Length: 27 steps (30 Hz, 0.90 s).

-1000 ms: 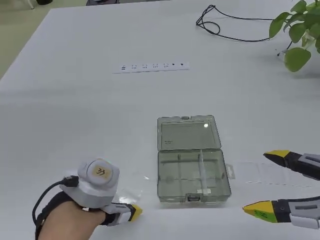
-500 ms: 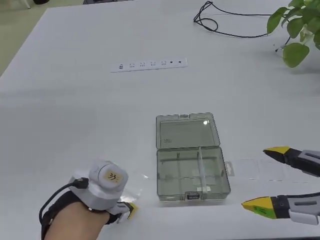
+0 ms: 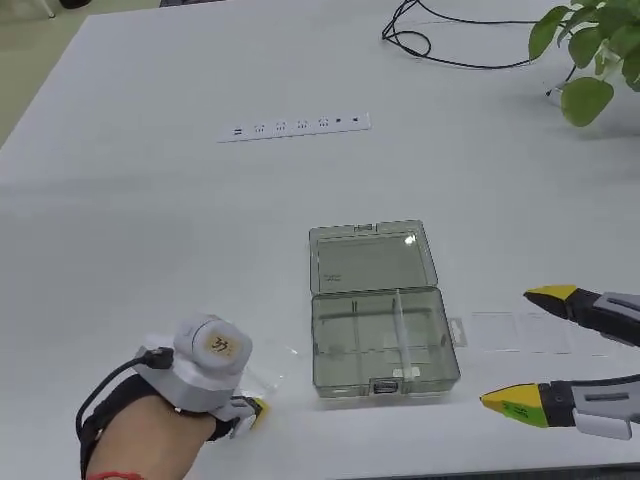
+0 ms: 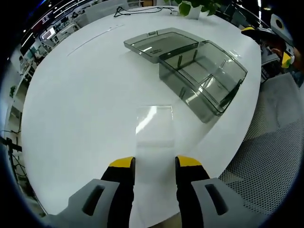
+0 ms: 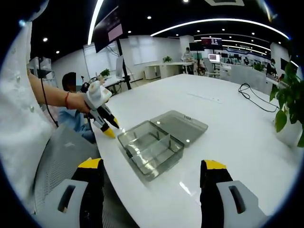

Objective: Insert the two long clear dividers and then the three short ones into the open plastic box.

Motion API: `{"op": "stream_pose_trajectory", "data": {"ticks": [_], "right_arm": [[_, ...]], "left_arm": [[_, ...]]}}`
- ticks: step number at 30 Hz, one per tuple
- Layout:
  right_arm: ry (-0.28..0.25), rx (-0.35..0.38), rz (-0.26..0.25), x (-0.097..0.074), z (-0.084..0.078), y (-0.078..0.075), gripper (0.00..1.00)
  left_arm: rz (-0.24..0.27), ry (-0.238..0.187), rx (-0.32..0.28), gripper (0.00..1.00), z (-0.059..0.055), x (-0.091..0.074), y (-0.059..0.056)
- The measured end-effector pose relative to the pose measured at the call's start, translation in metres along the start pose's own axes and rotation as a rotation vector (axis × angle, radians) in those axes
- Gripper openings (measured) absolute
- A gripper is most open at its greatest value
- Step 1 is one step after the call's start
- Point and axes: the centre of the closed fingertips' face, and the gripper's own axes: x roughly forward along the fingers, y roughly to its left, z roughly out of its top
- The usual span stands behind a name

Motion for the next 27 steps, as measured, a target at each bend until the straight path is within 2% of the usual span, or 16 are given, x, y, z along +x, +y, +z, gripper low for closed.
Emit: {"op": "stream_pose_trajectory", "data": {"ticks": [4, 12, 22, 25, 27], "right_arm": [[-0.003, 0.000, -0.006, -0.0012, -0.0003, -0.0001, 0.84], [0.000, 0.005, -0.009, -0.0039, -0.0034, 0.0012, 0.84], [0.003, 0.003, -0.010, -0.0042, -0.0038, 0.0032, 0.84], [0.011, -0.003, -0.006, -0.0030, -0.0038, 0.0047, 0.84], [0.012, -0.007, -0.002, -0.0024, -0.0028, 0.0055, 0.84]], "left_arm": [[-0.013, 0.016, 0.015, 0.32, -0.0003, -0.0002, -0.0003], [-0.047, 0.035, -0.002, 0.32, 0.0001, -0.0010, 0.0005], [-0.092, 0.006, -0.058, 0.31, 0.0007, -0.0032, -0.0044], [-0.119, -0.015, -0.110, 0.31, 0.0013, -0.0038, -0.0062], [-0.120, -0.016, -0.114, 0.31, -0.0004, -0.0043, -0.0057]]}}
